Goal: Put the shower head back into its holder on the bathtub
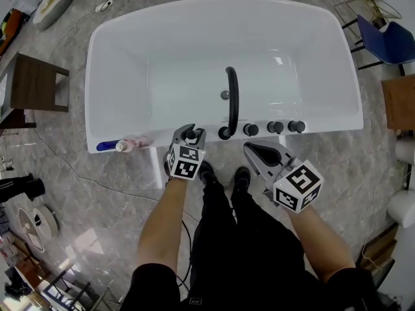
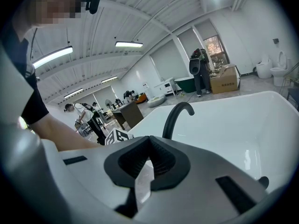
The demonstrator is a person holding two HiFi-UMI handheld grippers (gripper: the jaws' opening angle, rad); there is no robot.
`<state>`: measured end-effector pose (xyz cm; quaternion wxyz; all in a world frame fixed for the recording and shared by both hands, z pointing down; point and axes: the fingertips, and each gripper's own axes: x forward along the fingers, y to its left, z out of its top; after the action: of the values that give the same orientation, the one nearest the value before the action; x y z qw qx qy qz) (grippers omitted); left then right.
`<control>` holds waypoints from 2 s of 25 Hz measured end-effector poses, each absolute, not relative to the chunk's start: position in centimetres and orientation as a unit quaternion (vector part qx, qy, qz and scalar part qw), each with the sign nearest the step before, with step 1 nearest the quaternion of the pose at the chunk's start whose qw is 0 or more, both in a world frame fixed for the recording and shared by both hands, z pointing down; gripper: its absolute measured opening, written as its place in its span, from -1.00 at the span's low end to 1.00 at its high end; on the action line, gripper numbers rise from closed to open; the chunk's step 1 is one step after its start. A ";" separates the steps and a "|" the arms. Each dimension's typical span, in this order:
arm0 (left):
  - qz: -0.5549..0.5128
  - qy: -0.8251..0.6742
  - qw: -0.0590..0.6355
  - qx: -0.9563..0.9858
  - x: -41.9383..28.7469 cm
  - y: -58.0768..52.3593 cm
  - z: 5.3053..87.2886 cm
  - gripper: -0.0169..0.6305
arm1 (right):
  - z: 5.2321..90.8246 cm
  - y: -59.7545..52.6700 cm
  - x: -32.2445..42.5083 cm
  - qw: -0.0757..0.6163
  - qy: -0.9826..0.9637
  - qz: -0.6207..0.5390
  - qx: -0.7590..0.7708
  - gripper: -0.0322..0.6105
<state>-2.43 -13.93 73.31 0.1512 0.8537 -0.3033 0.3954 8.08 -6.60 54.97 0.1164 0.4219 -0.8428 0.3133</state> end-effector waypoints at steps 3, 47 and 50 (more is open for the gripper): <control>0.394 -0.292 0.159 0.857 -2.2 -12.9 73.3 -0.50 | 54.9 -6.5 8.1 0.114 -0.842 0.314 0.423 -0.86; 0.270 -0.373 0.151 0.875 -2.5 -12.7 57.7 -0.34 | 47.6 -6.8 8.6 0.072 -0.881 0.260 0.389 -0.85; 0.251 -0.376 0.147 0.880 -1.5 -12.1 54.6 -0.55 | 46.2 -6.7 8.8 0.057 -0.890 0.254 0.375 -0.86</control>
<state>-1.52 -12.08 54.58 0.1469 0.8799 -0.3756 0.2512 8.76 -6.66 46.19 0.0570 0.3746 -0.8898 0.2543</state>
